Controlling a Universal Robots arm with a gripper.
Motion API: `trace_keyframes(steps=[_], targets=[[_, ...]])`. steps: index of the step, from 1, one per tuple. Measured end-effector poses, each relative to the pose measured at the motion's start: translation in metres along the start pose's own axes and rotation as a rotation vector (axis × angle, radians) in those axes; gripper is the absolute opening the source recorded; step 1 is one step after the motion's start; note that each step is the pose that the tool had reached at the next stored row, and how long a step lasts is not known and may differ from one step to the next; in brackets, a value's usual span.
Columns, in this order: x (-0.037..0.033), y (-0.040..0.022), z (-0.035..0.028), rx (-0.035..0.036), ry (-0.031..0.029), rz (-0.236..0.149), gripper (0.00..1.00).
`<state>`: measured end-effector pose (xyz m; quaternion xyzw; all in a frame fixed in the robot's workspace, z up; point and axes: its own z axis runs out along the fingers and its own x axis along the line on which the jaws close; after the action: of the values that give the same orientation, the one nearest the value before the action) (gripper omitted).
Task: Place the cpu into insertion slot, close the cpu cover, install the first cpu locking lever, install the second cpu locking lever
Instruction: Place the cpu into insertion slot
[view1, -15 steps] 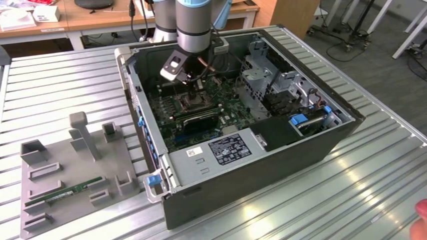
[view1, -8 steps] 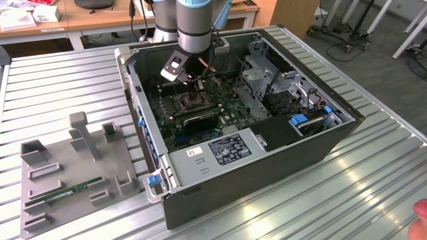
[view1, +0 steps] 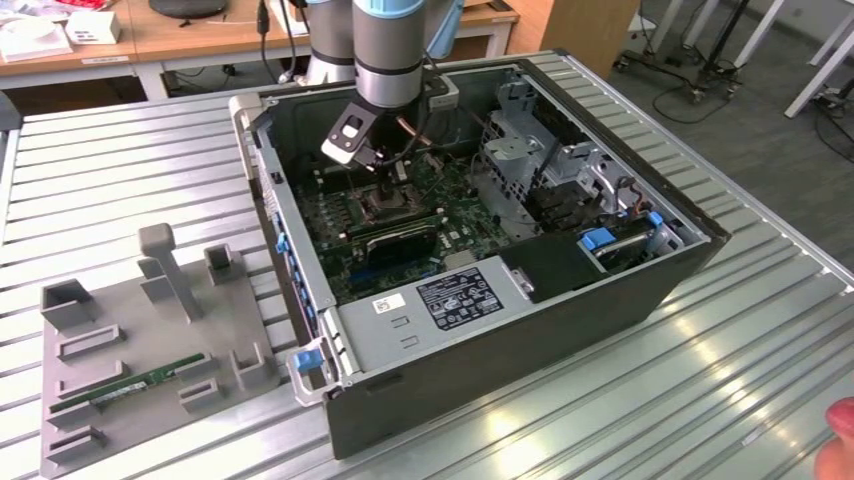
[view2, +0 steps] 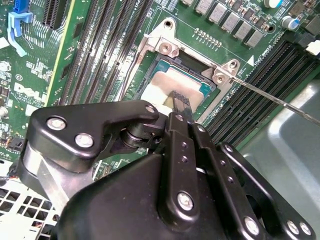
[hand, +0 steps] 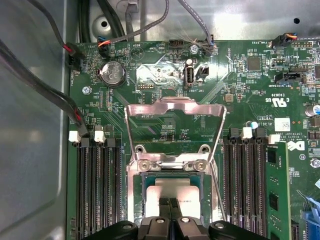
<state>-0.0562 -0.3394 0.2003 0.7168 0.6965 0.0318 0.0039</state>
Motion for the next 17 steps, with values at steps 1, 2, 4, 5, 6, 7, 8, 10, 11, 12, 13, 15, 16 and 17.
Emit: trace_keyframes(steps=[1, 2, 4, 5, 6, 7, 8, 10, 11, 12, 13, 15, 16, 17], targets=[[0.0, 0.0, 0.0001, -0.0001, 0.0002, 0.0, 0.11], [0.0, 0.0, 0.0002, -0.0001, 0.0002, 0.0, 0.11], [0.0, 0.0, 0.0002, 0.0, 0.0001, 0.0, 0.11], [0.0, 0.0, 0.0002, -0.0001, 0.0002, 0.0, 0.11], [0.0, 0.0, 0.0002, -0.0001, 0.0002, 0.0, 0.11], [0.0, 0.0, 0.0003, -0.0001, 0.0, 0.0, 0.11], [0.0, 0.0, 0.0004, -0.0001, -0.0005, 0.0, 0.11], [0.0, 0.0, 0.0005, -0.0001, -0.0024, 0.0, 0.11], [0.0, 0.0, 0.0005, -0.0001, -0.0025, 0.0, 0.11], [0.0, 0.0, 0.0005, -0.0001, -0.0026, 0.0, 0.11], [0.0, 0.0, 0.0005, -0.0002, -0.0026, 0.0, 0.11], [0.0, 0.0, 0.0005, -0.0002, -0.0026, 0.0, 0.11], [0.0001, 0.0, 0.0002, -0.0004, -0.0023, 0.0, 0.11], [0.0002, 0.0001, -0.0004, -0.0008, -0.0016, 0.0, 0.11]])
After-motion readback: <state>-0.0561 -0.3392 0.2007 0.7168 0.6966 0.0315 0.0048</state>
